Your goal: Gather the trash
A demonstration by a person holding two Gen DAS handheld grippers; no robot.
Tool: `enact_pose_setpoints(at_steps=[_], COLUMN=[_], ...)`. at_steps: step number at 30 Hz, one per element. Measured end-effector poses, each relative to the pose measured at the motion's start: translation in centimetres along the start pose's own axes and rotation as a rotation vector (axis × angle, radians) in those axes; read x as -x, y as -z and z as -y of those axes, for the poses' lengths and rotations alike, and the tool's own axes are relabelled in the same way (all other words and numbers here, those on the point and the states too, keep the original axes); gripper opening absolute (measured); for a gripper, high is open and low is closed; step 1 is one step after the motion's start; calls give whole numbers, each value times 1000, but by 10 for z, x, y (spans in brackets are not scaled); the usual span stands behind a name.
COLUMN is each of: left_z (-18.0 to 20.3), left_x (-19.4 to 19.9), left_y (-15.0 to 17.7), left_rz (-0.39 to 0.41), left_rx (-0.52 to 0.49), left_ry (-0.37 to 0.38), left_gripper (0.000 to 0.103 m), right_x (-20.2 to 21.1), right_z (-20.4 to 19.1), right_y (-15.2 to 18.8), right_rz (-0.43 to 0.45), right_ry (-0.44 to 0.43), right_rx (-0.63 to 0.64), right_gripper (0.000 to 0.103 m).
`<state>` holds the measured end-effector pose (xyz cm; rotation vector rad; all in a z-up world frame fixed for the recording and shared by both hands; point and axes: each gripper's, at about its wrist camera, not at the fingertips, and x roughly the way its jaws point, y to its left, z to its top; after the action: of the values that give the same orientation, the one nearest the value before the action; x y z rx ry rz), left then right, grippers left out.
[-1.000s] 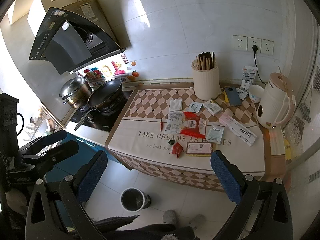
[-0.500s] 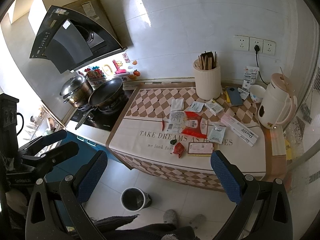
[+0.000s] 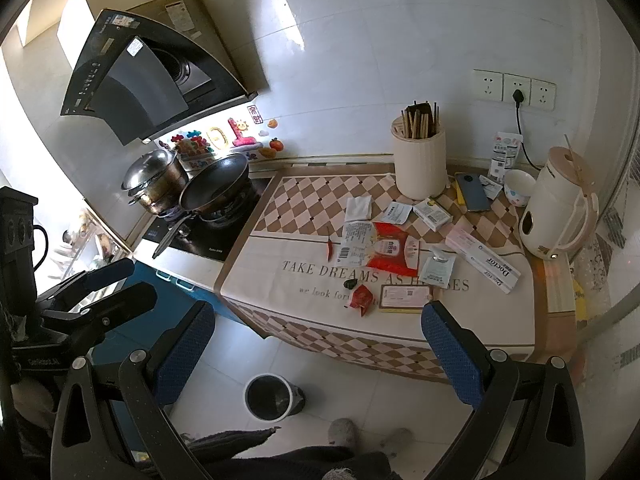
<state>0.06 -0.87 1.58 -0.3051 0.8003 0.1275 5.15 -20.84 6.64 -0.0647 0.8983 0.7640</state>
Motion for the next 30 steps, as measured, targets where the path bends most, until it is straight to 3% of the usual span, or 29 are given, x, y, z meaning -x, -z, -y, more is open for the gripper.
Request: enact_pose_setpoints(at_steps=[30], left_z=[-5], left_x=[-2], left_y=[-5], left_rz=[-4], left_rx=[-8], left_ry=[18], left_gripper=[103], right_x=[-4], right_z=[-4], right_y=[-1], right_rz=[-4], right_ry=[-5], right_rx=[7], right_gripper=[103])
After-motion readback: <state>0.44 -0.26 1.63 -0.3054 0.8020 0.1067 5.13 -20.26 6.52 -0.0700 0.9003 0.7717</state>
